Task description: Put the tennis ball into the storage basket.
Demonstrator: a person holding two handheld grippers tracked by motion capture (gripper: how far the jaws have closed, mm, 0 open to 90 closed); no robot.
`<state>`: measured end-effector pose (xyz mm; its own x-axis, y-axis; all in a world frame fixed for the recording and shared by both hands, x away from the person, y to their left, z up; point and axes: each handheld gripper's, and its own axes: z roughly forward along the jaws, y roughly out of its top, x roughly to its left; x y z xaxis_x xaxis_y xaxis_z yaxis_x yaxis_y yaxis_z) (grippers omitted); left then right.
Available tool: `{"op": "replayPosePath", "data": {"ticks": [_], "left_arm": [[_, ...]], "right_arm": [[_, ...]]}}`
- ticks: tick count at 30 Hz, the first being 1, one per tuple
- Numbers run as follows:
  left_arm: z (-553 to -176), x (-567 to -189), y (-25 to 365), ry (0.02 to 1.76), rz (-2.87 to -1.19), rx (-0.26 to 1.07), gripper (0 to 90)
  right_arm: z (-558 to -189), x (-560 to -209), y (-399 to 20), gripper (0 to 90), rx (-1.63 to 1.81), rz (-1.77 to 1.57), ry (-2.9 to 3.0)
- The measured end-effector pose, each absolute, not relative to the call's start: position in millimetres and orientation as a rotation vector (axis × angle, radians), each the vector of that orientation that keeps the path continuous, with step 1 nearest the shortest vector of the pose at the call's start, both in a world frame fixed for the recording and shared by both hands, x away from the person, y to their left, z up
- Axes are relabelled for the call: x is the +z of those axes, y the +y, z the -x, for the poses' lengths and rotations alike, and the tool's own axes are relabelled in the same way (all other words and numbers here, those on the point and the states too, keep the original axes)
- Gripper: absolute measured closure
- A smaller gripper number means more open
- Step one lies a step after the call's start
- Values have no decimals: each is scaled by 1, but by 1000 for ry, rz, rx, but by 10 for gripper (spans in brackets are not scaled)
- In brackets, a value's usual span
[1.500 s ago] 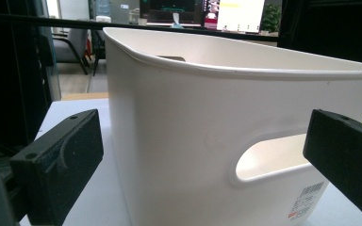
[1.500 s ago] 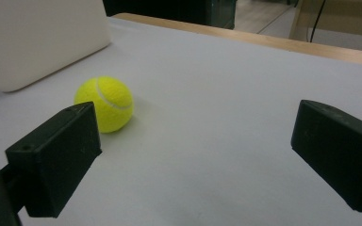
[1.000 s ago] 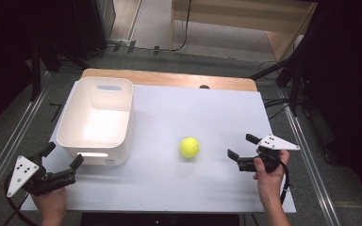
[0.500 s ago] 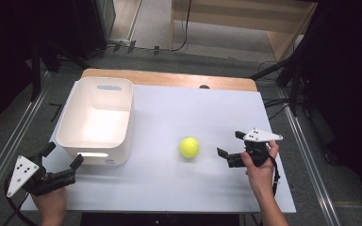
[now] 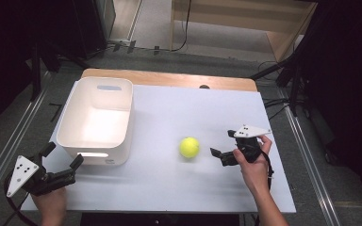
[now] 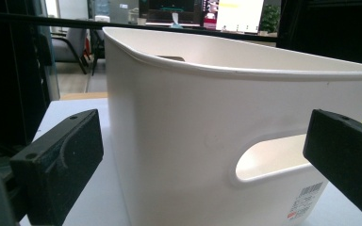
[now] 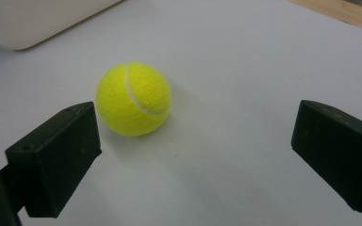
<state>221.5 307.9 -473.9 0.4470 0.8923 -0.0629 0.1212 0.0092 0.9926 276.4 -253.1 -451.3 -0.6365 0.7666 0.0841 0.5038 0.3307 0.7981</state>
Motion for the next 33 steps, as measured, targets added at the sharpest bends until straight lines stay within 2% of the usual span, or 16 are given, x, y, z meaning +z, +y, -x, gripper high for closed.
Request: {"op": "replayPosePath", "data": {"ticks": [33], "left_arm": [[-222,-474,308,949,-1449,770,0]], "right_arm": [[-302,-455,-202,0,1054,-1002,2506]]}}
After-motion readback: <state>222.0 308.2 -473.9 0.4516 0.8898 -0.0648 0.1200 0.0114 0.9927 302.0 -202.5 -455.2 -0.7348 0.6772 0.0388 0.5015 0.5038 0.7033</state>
